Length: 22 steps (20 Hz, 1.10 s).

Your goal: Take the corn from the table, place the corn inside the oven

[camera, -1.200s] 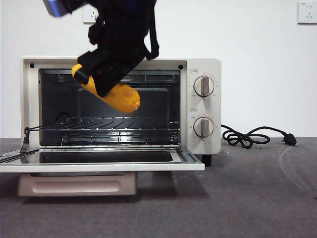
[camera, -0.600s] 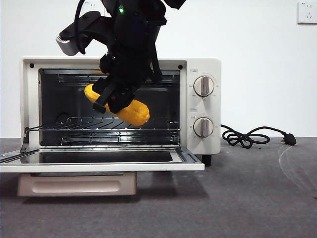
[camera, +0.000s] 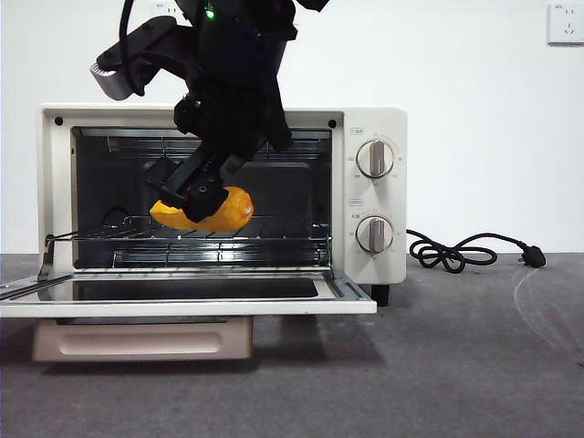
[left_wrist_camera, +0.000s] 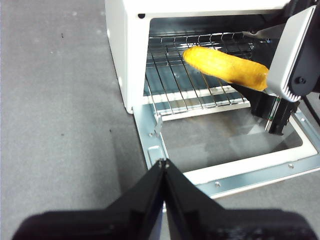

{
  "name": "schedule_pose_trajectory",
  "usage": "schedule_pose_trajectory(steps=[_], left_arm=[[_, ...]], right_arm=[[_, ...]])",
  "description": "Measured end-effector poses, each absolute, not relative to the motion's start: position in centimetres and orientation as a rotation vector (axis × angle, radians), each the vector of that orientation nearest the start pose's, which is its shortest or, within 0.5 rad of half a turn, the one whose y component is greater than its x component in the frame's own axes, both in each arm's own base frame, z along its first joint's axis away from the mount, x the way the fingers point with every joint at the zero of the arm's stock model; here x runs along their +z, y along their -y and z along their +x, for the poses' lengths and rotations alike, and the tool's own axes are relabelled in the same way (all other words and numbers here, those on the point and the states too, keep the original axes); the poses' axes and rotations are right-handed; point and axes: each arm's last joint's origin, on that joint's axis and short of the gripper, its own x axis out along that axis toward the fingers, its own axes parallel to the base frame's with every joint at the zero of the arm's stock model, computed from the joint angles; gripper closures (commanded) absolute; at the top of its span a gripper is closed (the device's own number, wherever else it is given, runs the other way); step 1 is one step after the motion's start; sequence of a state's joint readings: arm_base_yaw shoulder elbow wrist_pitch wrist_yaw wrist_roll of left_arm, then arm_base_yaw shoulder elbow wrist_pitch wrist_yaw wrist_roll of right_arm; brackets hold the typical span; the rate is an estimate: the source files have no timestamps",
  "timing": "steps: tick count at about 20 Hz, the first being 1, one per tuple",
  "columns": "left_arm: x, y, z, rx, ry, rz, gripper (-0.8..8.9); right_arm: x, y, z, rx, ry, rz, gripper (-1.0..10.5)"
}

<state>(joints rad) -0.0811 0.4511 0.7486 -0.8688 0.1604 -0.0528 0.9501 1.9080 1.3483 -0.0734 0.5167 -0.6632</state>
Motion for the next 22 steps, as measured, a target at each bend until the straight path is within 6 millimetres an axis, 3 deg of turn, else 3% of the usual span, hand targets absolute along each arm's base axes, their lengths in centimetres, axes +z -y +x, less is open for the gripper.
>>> schedule_pose_trajectory(steps=[3,7,11,17,22], left_arm=[[30.1,1.1,8.3,-0.214,-0.515,-0.07,8.18],[30.3,1.2,9.1,-0.213,-0.495,-0.069,8.18],[30.2,1.2,10.7,-0.196,-0.509,-0.038,8.18],[29.0,1.0,14.8,-0.255,-0.593,-0.074,8.2],[26.7,-0.7,17.9,-0.313,-0.738,-0.22,8.2]], right_arm=[[21.8,-34.0,24.7,0.547,-0.334,-1.062,5.4],[22.0,-35.5,21.9,0.559,-0.318,-1.08,5.4],[24.0,-35.5,18.3,0.579,-0.343,-1.04,5.4],[28.5,-32.8,12.5,0.628,-0.437,-0.916,8.0],[33.1,-28.3,9.7,0.664,-0.475,-0.805,9.6]])
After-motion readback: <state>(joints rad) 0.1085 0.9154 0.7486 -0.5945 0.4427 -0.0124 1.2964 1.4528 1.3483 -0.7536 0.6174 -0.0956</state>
